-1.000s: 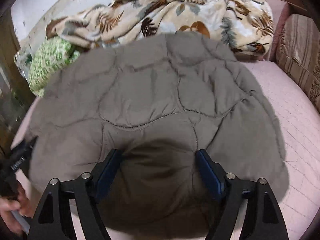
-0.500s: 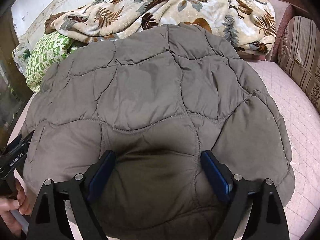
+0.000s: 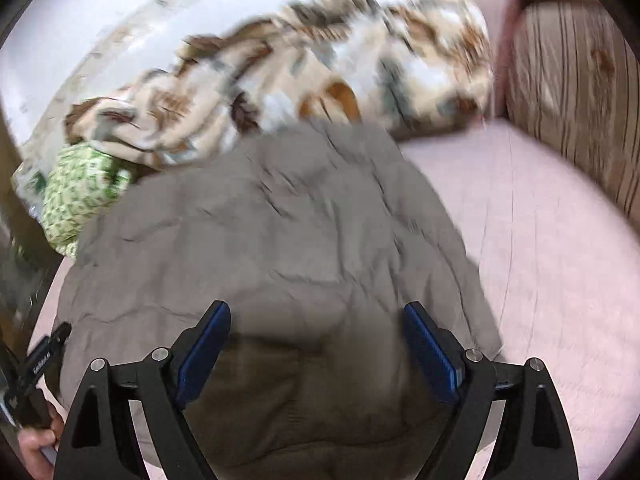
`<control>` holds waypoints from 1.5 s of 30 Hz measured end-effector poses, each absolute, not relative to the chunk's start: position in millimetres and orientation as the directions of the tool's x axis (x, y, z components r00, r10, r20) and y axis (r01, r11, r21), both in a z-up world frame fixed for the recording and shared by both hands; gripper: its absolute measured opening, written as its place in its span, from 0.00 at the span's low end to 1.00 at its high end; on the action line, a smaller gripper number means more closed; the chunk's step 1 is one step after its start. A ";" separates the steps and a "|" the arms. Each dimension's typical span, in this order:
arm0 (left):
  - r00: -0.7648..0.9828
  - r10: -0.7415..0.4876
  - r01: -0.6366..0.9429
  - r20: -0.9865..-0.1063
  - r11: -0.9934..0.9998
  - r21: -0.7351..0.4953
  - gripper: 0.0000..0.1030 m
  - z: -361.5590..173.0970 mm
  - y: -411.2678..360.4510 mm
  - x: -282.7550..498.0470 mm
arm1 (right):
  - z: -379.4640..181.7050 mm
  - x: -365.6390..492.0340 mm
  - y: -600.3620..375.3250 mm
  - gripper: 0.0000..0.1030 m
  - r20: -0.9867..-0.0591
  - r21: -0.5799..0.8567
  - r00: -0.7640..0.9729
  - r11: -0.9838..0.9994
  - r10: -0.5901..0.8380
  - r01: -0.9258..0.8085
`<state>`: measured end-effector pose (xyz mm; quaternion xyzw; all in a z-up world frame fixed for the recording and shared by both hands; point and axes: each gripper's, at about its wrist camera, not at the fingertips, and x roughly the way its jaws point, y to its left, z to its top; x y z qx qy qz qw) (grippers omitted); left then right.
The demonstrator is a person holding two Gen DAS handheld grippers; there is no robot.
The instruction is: Fold large clothes
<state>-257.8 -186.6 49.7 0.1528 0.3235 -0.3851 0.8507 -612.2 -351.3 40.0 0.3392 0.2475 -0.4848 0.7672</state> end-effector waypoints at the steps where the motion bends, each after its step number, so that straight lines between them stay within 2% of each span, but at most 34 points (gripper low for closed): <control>1: 0.508 -0.552 0.755 -0.662 0.655 0.032 0.80 50.4 -187.7 -260.3 | 32.4 -611.1 -355.1 0.88 -0.726 0.297 0.413 0.292 -0.550 0.909; 5: 0.517 -0.550 0.756 -0.656 0.653 0.048 0.80 49.9 -187.1 -262.0 | 29.0 -603.1 -355.9 0.88 -0.742 0.251 0.382 0.301 -0.551 0.920; 23: 0.523 -0.550 0.753 -0.651 0.656 0.050 0.80 51.7 -187.8 -263.5 | 29.7 -602.4 -352.6 0.89 -0.745 0.228 0.375 0.317 -0.552 0.921; 28: 0.563 -0.569 0.733 -0.599 0.678 0.045 0.80 66.1 -179.3 -265.7 | 40.7 -603.4 -343.8 0.89 -0.721 0.201 0.365 0.327 -0.589 0.923; 33: 0.551 -0.644 0.760 -0.530 0.649 0.001 0.80 85.4 -170.1 -280.5 | 55.1 -596.8 -328.5 0.89 -0.667 0.194 0.406 0.381 -0.625 0.904; 36: 0.526 -0.680 0.801 -0.511 0.599 0.027 0.80 88.0 -173.6 -298.3 | 58.8 -582.5 -316.8 0.89 -0.647 0.166 0.434 0.439 -0.627 0.883; 45: 0.460 -0.692 0.872 -0.557 0.472 0.133 0.80 68.4 -197.9 -329.2 | 52.4 -555.8 -302.9 0.89 -0.658 0.121 0.460 0.519 -0.596 0.846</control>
